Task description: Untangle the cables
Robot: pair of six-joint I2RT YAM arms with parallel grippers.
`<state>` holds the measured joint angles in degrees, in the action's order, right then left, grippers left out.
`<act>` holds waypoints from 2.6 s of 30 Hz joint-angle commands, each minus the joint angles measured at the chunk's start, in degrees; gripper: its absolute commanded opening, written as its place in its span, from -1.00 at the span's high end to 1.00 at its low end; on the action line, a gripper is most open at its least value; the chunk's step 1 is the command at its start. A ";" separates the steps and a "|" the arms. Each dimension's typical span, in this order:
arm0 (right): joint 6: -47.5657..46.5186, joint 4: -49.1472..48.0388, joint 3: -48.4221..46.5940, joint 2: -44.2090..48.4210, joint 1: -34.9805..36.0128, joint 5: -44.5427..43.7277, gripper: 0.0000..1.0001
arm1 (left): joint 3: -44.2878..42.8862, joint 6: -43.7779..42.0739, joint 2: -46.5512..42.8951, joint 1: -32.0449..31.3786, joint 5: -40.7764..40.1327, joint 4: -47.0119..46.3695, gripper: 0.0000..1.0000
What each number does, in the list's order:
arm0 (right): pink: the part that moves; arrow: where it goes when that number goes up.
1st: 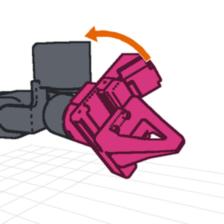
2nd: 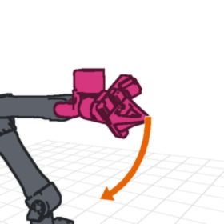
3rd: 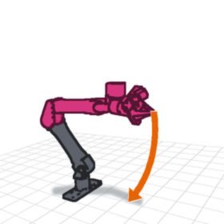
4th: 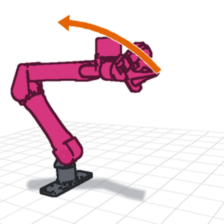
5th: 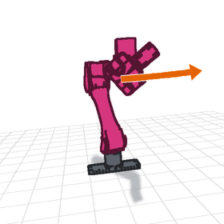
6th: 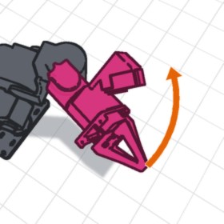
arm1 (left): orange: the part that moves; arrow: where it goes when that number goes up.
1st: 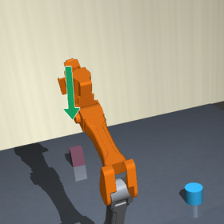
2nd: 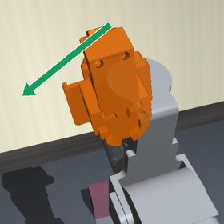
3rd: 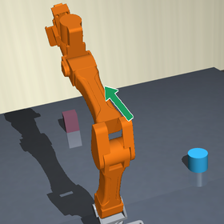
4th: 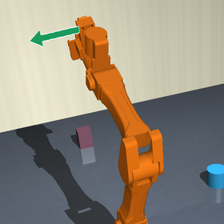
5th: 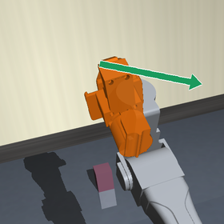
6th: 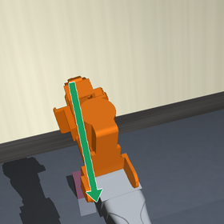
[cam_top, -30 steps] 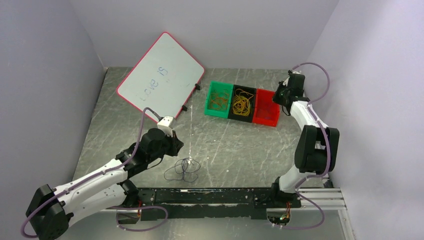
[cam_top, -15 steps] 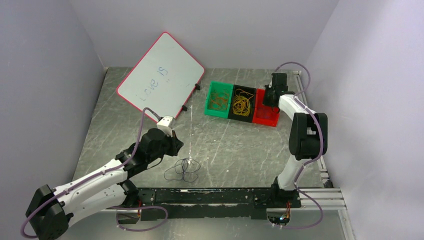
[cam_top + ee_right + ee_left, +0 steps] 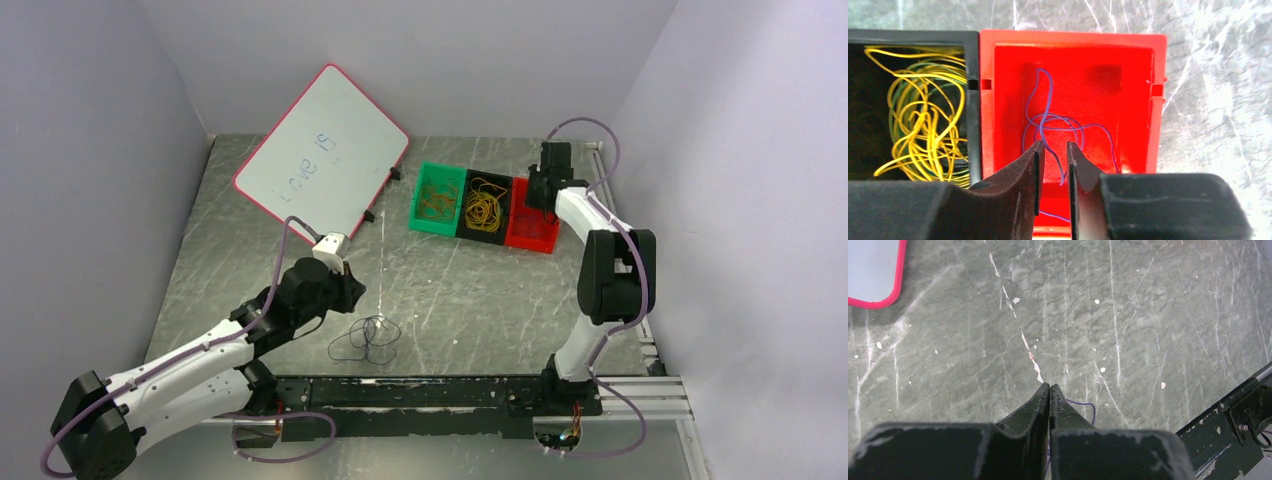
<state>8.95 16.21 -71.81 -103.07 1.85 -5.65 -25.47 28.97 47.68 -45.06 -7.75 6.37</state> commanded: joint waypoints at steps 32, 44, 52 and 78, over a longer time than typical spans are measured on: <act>7.75 6.56 5.89 32.06 11.90 12.61 0.12 | -10.38 6.09 10.51 -0.70 6.07 21.74 0.00; 8.63 6.63 11.03 35.20 16.22 13.19 0.13 | -8.35 9.66 18.05 -3.28 5.73 21.57 -0.09; 8.29 5.74 11.77 34.78 16.81 14.77 0.13 | -6.60 10.34 21.07 -3.46 5.73 19.00 0.30; -0.58 -15.01 27.39 30.61 30.63 32.05 0.10 | -25.89 -12.15 29.22 -3.46 -2.12 20.71 0.82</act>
<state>11.86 4.99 -45.32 -69.28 28.67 27.53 -49.58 18.48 76.18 -48.23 -7.57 24.25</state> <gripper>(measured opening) 0.447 0.080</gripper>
